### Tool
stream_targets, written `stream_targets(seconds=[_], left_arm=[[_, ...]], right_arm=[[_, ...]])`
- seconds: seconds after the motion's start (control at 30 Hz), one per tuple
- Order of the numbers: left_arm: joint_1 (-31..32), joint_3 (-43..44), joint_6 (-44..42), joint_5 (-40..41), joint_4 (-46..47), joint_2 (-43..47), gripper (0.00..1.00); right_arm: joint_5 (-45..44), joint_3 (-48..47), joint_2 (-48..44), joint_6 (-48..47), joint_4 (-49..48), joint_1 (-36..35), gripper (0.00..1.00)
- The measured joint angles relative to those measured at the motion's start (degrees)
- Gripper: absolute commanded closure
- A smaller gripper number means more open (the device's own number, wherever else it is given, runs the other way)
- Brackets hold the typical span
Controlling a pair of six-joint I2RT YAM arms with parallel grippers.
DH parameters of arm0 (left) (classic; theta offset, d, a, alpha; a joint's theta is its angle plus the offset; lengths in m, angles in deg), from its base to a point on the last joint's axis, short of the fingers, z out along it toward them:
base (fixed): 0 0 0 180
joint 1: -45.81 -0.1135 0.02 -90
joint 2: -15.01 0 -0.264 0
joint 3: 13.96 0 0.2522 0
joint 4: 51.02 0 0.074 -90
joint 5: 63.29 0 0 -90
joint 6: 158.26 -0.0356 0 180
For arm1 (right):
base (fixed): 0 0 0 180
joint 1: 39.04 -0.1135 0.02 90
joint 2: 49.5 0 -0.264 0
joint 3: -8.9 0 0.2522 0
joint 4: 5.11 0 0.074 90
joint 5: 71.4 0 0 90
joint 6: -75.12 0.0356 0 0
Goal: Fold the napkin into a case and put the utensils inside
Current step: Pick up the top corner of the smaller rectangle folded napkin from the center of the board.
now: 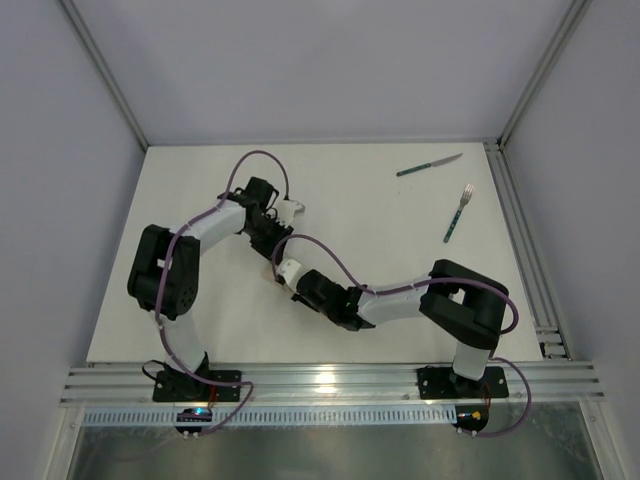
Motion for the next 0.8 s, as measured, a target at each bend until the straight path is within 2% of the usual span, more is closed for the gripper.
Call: stream_targets(seconds=[0.03,0.07,0.13,0.17,0.2,0.23,0.33,0.47,0.53,0.73,0.8], left_arm=[[0.0,-0.4,-0.2,0.0,0.0,0.0,0.84],[0.0,-0.9,-0.1,0.0,0.0,0.0,0.89],[0.0,-1.7,-0.7,0.0,-0.1,0.0,0.99],[0.0,-1.9,-0.9,0.0,0.0,0.0,1.0],[0.1,-2.1,-1.1,0.1,0.0,0.0,1.0],[0.1,-2.2,-1.2,0.0,0.2,0.0,1.0],[0.1,-2.9,-1.3,0.0,1.1,0.0,1.0],[0.1,-3.3,-1.3,-0.2,1.7,0.0,1.0],[0.1,-3.4,-1.3,-0.3,1.9,0.0,1.0],[0.1,-3.5,-1.5,-0.6,2.0,0.0,1.0],[0.1,-3.7,-1.6,-0.7,2.2,0.1,1.0]], right_arm=[[0.1,0.0,0.0,0.1,0.0,0.0,0.93],[0.1,-0.1,0.0,0.2,0.1,0.1,0.91],[0.4,-0.2,0.0,0.3,0.2,0.2,0.86],[0.6,-0.3,0.0,0.3,0.3,0.2,0.82],[0.7,-0.4,0.0,0.4,0.5,0.3,0.78],[0.7,-0.4,-0.1,0.4,0.5,0.3,0.69],[1.0,-0.3,-1.0,0.4,1.4,0.7,0.56],[2.7,0.6,-4.9,-0.3,4.4,0.8,0.48],[4.2,1.7,-8.7,-1.2,5.6,0.8,0.46],[9.6,3.6,-22.9,-4.9,6.6,0.8,0.3],[11.5,3.6,-25.7,-6.3,4.9,1.0,0.3]])
